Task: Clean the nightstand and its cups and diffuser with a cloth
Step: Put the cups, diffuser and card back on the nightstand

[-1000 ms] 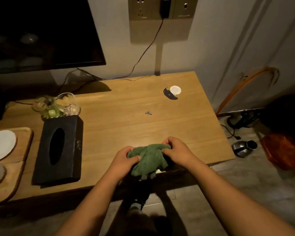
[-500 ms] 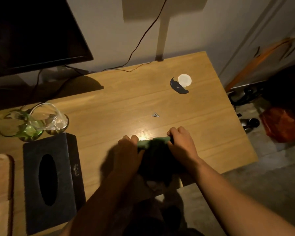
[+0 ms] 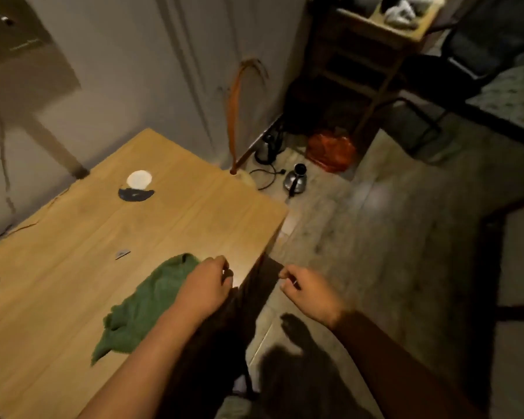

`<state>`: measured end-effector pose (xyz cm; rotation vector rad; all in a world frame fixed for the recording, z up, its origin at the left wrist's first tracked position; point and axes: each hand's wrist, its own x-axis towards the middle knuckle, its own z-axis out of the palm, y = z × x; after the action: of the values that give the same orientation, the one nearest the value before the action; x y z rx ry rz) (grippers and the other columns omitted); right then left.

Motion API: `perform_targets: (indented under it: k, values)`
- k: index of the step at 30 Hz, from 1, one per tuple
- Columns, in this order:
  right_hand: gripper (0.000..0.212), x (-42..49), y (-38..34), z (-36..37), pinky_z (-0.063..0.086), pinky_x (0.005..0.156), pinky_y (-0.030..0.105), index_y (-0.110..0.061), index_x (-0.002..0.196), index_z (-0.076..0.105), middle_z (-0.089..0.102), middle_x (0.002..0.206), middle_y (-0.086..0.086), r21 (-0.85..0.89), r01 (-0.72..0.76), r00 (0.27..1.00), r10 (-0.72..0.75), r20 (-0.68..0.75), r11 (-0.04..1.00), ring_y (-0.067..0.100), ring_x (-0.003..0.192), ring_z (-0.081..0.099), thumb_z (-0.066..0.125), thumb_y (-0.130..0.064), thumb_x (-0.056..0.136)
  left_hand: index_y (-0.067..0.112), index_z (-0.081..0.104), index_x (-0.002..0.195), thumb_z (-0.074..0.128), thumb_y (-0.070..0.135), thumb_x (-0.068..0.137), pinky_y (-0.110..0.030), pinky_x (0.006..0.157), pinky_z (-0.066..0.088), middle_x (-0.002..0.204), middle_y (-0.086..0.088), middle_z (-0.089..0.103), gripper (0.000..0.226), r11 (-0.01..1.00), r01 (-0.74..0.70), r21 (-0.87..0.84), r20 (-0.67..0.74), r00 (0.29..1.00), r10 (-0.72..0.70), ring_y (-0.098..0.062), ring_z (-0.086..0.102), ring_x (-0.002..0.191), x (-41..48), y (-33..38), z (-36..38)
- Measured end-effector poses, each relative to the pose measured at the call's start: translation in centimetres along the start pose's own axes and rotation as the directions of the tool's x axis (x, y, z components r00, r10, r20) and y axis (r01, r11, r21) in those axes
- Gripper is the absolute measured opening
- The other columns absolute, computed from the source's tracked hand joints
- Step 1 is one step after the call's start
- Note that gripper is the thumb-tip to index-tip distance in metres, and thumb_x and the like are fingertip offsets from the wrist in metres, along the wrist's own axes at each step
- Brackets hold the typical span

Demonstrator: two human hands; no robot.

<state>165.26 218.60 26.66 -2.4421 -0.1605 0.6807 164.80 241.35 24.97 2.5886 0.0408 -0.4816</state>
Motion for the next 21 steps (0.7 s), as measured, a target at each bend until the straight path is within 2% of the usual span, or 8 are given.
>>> perform_targets:
  k: [3,6,8,10,14,17,20,21]
  values:
    - [0.022,-7.5,7.4,-2.8,0.054,0.081,0.038,-0.024,0.104,0.061,0.067,0.096,-0.003,0.137,-0.131,0.97,0.155,-0.185,0.982,0.014,0.088,0.063,0.048,-0.034,0.09,0.012,0.056,0.117,0.059,0.028,0.09,-0.037,0.086,0.048,0.113,-0.012,0.062,0.032,0.969,-0.229,0.098,0.178,0.962,0.209,-0.03,0.06,0.107,-0.2,8.4,4.0]
    - [0.021,-16.3,15.1,-3.9,0.053,0.076,0.039,-0.021,0.094,0.062,0.067,0.088,0.001,0.241,-0.248,0.895,0.317,-0.315,0.938,0.018,0.081,0.062,0.046,-0.033,0.087,0.014,0.055,0.123,0.058,0.03,0.092,-0.035,0.093,0.049,0.12,-0.008,0.062,0.035,0.888,-0.426,0.171,0.295,0.883,0.366,-0.024,0.06,0.111,-3.2,18.0,9.6]
    - [0.022,-22.9,19.8,-3.9,0.053,0.074,0.039,-0.017,0.089,0.061,0.067,0.085,0.004,0.299,-0.328,0.834,0.423,-0.353,0.896,0.022,0.079,0.062,0.048,-0.033,0.083,0.016,0.054,0.124,0.056,0.031,0.093,-0.033,0.09,0.05,0.119,-0.007,0.062,0.034,0.822,-0.537,0.19,0.371,0.814,0.446,-0.023,0.061,0.106,-6.7,24.4,13.6]
    - [0.024,-30.2,24.1,-3.5,0.052,0.078,0.037,-0.016,0.092,0.063,0.069,0.092,0.007,0.37,-0.397,0.755,0.528,-0.389,0.84,0.025,0.087,0.064,0.049,-0.032,0.082,0.016,0.053,0.125,0.054,0.032,0.094,-0.031,0.088,0.048,0.12,-0.006,0.062,0.035,0.732,-0.658,0.177,0.464,0.711,0.528,-0.022,0.06,0.107,-10.9,30.6,17.9]
    - [0.024,-45.4,32.6,-1.4,0.045,0.082,0.028,-0.014,0.104,0.064,0.067,0.108,0.009,0.489,-0.511,0.536,0.707,-0.462,0.707,0.026,0.103,0.062,0.051,-0.028,0.089,0.016,0.055,0.125,0.054,0.032,0.096,-0.029,0.087,0.048,0.118,-0.006,0.063,0.034,0.524,-0.846,0.098,0.631,0.46,0.625,-0.02,0.061,0.104,-19.9,42.8,26.7]
    - [0.024,-56.4,37.3,0.7,0.04,0.083,0.025,-0.014,0.111,0.063,0.065,0.116,0.008,0.648,-0.533,0.284,0.837,-0.468,0.544,0.024,0.108,0.059,0.052,-0.024,0.091,0.015,0.057,0.123,0.054,0.032,0.096,-0.03,0.085,0.049,0.114,-0.006,0.064,0.032,0.386,-0.922,0.016,0.734,0.273,0.622,-0.02,0.062,0.099,-27.0,51.0,33.4]
    - [0.033,-65.8,41.7,3.0,0.04,0.092,0.029,-0.013,0.115,0.063,0.064,0.12,0.01,0.793,-0.493,0.042,0.92,-0.391,0.359,0.026,0.111,0.059,0.049,-0.03,0.091,0.017,0.057,0.122,0.056,0.031,0.094,-0.025,0.086,0.043,0.118,-0.005,0.062,0.031,0.253,-0.967,-0.034,0.785,0.13,0.606,-0.018,0.058,0.105,-33.7,58.3,39.7]
    - [0.033,-68.2,42.6,3.4,0.042,0.095,0.031,-0.015,0.116,0.062,0.064,0.12,0.009,0.812,-0.492,-0.006,0.931,-0.365,0.315,0.025,0.111,0.059,0.05,-0.033,0.091,0.016,0.058,0.12,0.056,0.029,0.094,-0.023,0.085,0.041,0.116,-0.002,0.062,0.03,0.213,-0.975,-0.057,0.786,0.088,0.612,-0.015,0.058,0.105,-35.3,60.0,41.4]
